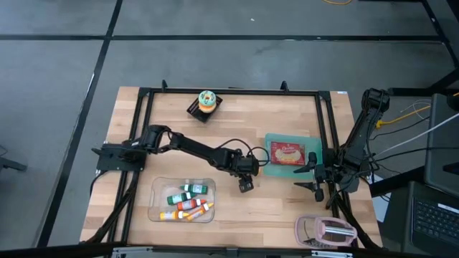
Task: Pick & Place Food Item
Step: Put the yellow food coloring bottle into the transparent bin
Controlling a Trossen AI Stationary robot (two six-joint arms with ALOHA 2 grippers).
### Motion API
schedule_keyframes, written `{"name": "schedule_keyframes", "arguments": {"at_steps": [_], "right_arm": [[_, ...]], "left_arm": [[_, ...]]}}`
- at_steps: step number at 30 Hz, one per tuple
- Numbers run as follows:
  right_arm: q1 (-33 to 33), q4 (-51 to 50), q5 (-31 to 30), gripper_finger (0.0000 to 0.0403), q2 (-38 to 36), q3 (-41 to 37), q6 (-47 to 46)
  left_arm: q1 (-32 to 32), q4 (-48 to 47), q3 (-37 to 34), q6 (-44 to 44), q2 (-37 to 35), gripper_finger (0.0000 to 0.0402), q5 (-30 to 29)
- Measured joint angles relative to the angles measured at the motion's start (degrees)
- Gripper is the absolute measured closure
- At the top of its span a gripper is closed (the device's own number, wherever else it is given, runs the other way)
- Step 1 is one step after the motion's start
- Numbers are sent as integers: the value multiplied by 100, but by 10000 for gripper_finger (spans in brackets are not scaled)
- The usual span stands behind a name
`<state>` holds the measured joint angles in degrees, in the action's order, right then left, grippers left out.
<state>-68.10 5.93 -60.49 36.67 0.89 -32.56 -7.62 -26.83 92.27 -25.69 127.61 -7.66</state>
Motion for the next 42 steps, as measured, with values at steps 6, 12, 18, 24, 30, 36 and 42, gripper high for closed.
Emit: {"name": "schedule_keyframes", "arguments": {"at_steps": [6, 12, 18, 24, 30, 36, 42], "right_arm": [[1, -37, -13, 179, 0, 0, -7], [2, -38, 1, 179, 0, 0, -11], [2, -48, 11, 179, 0, 0, -31], [1, -64, 117, 179, 0, 0, -115], [0, -66, 138, 179, 0, 0, -153], [0, -63, 138, 179, 0, 0, -159], [0, -61, 114, 179, 0, 0, -168]], "left_arm": [[-3, -117, 17, 419, 85, 182, 40], [-54, -294, -22, 762, -109, 261, 186], [-230, -597, -33, 1129, -758, 261, 555], [-470, -1371, -26, 1286, -1727, 261, 503], [-1104, -2485, -20, 820, -2922, 261, 419], [-2182, -3292, -246, -626, -3721, 261, -27], [-3121, -3295, -1203, -2020, -3836, 261, -489]]}}
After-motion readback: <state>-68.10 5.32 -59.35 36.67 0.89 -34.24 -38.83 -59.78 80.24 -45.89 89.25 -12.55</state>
